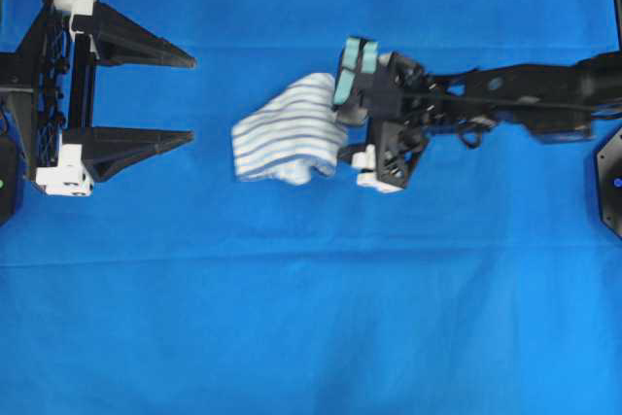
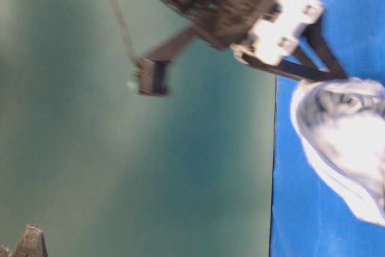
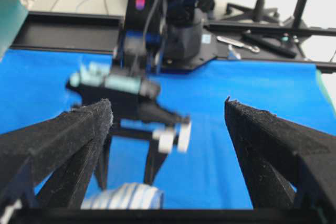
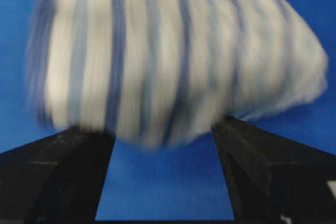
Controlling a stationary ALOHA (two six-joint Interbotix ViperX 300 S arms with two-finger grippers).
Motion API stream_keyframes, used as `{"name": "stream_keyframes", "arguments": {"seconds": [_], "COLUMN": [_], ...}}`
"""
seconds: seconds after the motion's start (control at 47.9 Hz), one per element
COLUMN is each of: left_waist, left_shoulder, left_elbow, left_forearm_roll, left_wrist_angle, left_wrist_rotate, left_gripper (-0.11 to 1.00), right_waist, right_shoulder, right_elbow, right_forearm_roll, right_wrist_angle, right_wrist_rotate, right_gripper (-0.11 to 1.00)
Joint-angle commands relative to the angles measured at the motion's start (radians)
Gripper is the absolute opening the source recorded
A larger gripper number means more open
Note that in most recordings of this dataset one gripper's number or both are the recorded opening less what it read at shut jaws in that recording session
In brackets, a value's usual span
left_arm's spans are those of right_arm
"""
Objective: Hand over the towel.
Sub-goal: 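Open the right gripper and retract it to the right side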
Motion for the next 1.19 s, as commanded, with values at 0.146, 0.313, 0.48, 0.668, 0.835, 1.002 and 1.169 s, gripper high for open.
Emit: {"name": "stream_keyframes", "arguments": {"seconds": [0.146, 0.313, 0.48, 0.668, 0.835, 1.002, 1.169], "left_waist": [0.002, 0.002, 0.002, 0.002, 0.002, 0.002, 0.002], "left_shoulder": [-0.002, -0.002, 0.002, 0.015, 0.026, -0.009, -0.130], "left_elbow": [-0.012, -0.012, -0.012, -0.012, -0.014, 0.002, 0.048], "left_forearm_roll": [0.002, 0.002, 0.002, 0.002, 0.002, 0.002, 0.002], "left_wrist_angle": [-0.005, -0.005, -0.006, -0.006, -0.006, 0.043, 0.123], "left_wrist_rotate": [-0.002, -0.002, -0.002, 0.000, 0.000, -0.003, 0.000], "left_gripper": [0.93, 0.93, 0.93, 0.93, 0.93, 0.93, 0.92], "right_waist": [0.002, 0.002, 0.002, 0.005, 0.005, 0.005, 0.005], "right_shoulder": [-0.270, -0.430, -0.557, -0.624, -0.617, -0.647, -0.775], "right_elbow": [0.037, 0.080, 0.153, 0.225, 0.242, 0.250, 0.284], "right_forearm_roll": [-0.034, -0.054, -0.060, -0.060, -0.058, -0.060, -0.060], "right_wrist_angle": [-0.005, -0.080, -0.219, -0.299, -0.344, -0.319, -0.230], "right_wrist_rotate": [0.002, -0.006, -0.011, -0.009, -0.005, -0.006, -0.006], "right_gripper": [0.69, 0.69, 0.69, 0.69, 0.69, 0.69, 0.69]}}
